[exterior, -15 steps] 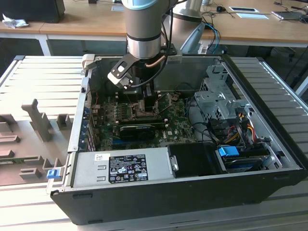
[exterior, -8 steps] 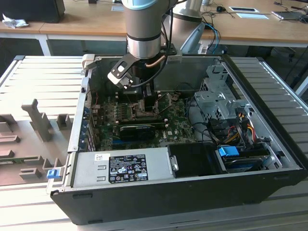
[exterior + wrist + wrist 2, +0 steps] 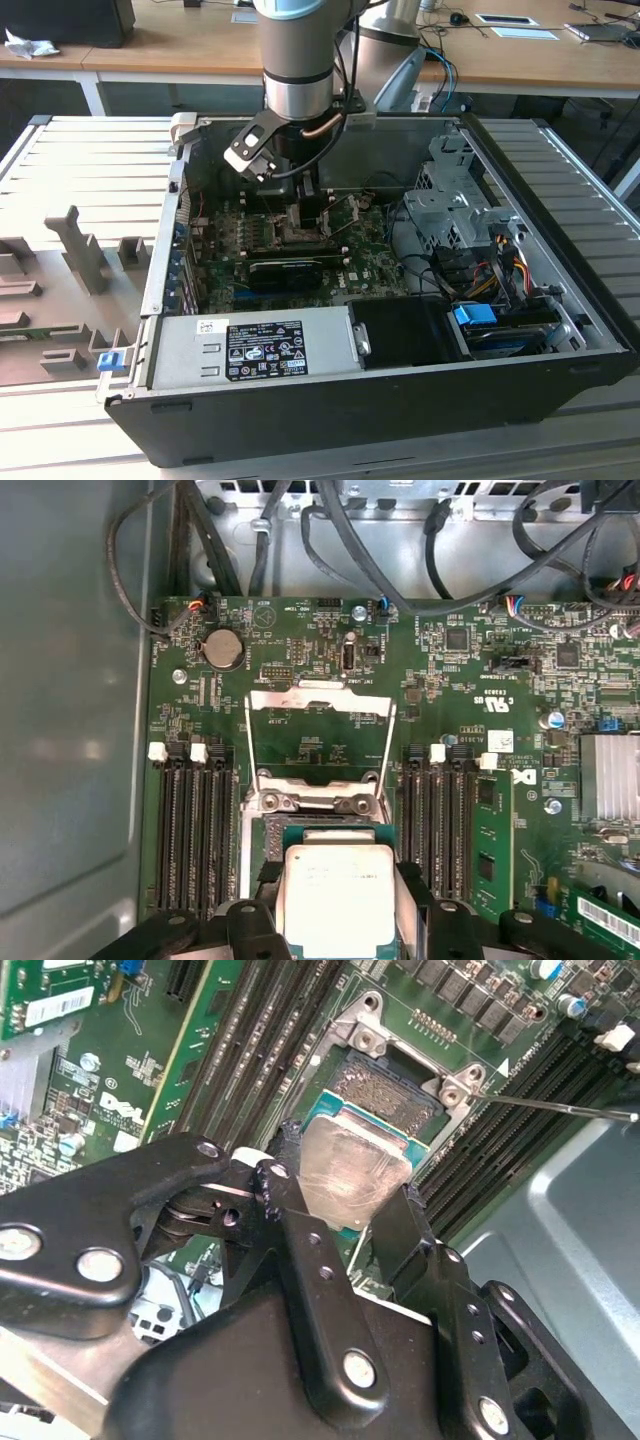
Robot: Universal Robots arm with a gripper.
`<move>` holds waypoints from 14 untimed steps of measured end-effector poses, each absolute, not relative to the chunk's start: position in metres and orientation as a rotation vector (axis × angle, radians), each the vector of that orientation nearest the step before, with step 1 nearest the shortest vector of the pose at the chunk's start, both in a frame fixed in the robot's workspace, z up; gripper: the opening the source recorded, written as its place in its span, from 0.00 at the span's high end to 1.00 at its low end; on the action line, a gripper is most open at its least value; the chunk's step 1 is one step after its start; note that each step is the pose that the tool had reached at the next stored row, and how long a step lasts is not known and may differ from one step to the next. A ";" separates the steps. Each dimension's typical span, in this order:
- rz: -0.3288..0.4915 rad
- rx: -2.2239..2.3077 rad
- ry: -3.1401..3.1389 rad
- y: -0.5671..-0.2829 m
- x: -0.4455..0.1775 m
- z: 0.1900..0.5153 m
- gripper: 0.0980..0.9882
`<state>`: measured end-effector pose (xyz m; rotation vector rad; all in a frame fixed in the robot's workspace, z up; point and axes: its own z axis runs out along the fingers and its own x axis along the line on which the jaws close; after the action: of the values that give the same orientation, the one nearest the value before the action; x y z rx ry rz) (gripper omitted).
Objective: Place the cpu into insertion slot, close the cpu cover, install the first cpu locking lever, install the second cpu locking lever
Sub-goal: 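Place the cpu into insertion slot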
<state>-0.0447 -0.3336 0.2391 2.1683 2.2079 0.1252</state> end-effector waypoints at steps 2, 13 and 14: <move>0.125 2.182 2.194 -0.333 -0.045 0.238 0.52; 0.125 2.186 2.190 -0.330 -0.045 0.230 0.52; 0.125 2.186 2.190 -0.329 -0.045 0.229 0.52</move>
<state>-0.0447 -0.3294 0.2292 2.1859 2.1895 0.1245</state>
